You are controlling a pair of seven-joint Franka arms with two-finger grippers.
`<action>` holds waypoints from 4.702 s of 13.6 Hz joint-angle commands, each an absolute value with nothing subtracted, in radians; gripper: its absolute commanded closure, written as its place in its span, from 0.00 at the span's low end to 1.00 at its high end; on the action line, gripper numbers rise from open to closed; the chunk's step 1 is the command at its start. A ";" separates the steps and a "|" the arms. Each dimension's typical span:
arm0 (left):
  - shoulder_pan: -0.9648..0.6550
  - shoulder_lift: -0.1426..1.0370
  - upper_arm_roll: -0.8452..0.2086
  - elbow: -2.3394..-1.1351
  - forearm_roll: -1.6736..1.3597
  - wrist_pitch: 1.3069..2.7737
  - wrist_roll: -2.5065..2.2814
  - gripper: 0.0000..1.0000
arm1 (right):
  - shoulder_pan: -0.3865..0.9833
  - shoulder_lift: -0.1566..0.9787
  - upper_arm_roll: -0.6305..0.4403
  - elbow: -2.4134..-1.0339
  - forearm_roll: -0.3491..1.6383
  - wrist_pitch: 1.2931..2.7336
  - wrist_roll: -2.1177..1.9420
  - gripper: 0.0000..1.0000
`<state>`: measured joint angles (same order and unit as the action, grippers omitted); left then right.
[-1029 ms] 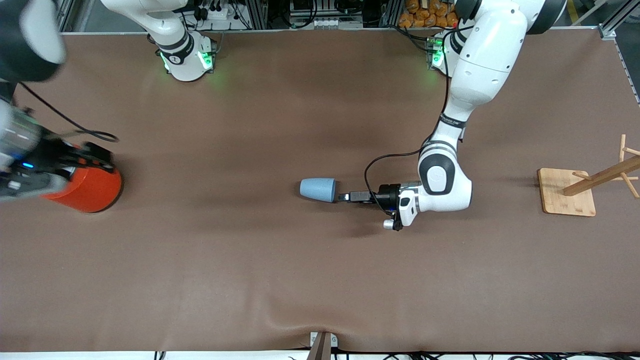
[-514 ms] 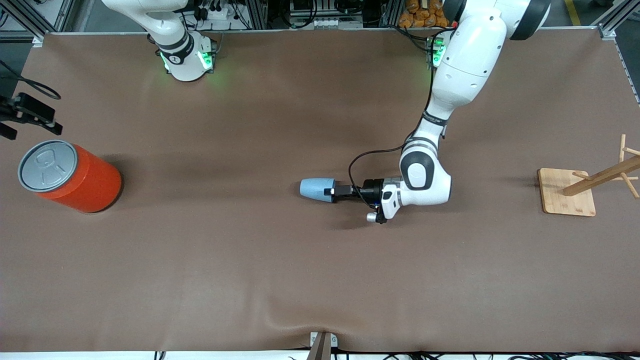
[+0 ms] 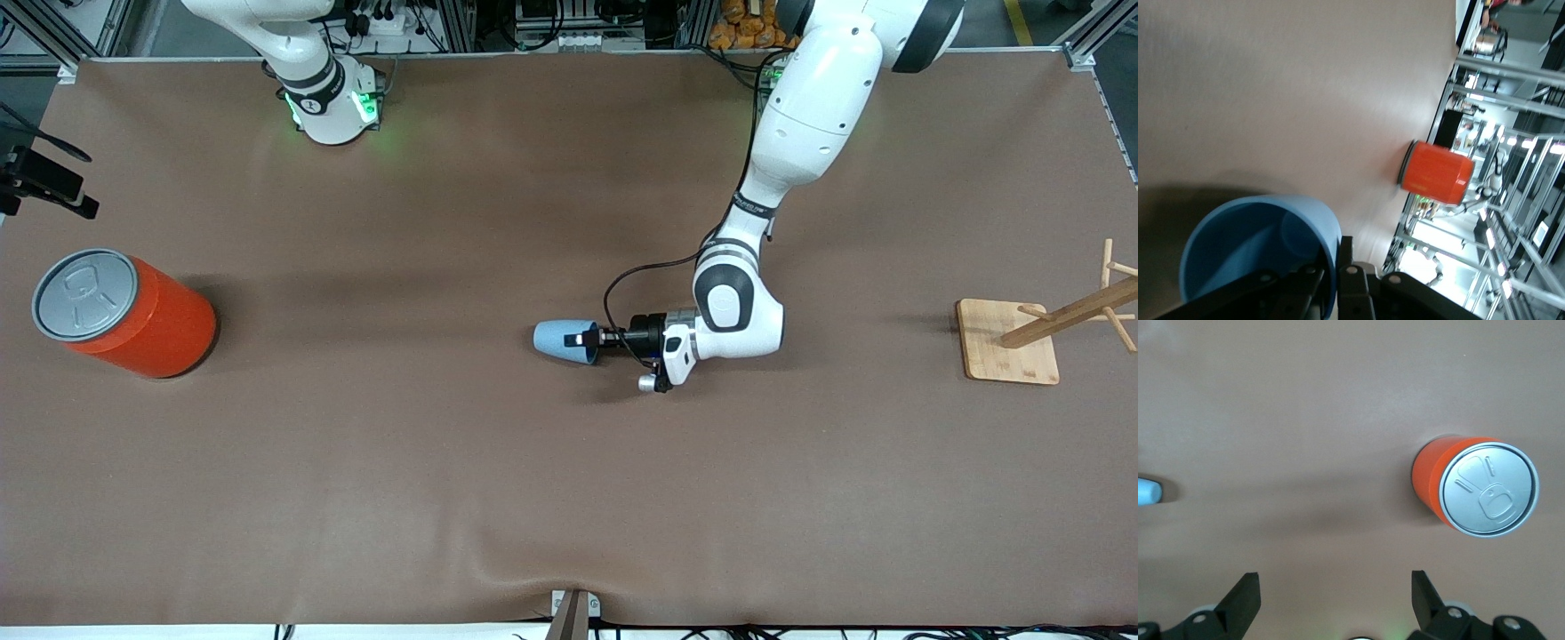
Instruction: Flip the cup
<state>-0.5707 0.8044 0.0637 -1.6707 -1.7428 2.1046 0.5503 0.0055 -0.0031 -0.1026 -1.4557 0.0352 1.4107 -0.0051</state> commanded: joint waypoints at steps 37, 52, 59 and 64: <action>-0.215 0.223 0.087 -1.725 0.080 2.012 -0.563 0.00 | 0.002 -0.002 -0.091 -1.404 0.015 1.396 0.018 0.00; -0.112 -0.047 0.089 -1.645 -0.038 1.569 -0.218 0.00 | 0.005 0.009 -0.091 -1.405 0.015 1.394 0.014 0.00; -0.113 -0.138 0.012 -1.711 -0.029 1.572 -0.132 0.00 | 0.029 0.008 -0.089 -1.404 0.015 1.394 0.014 0.00; -0.126 -0.121 0.012 -1.672 -0.025 1.536 -0.120 0.00 | 0.028 0.006 -0.089 -1.404 0.015 1.393 0.014 0.00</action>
<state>-0.1197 -0.1354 0.0115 -1.7113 -0.0269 1.5709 -0.1354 0.0234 0.0062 -0.0876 -1.4200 0.0172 1.4071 0.0086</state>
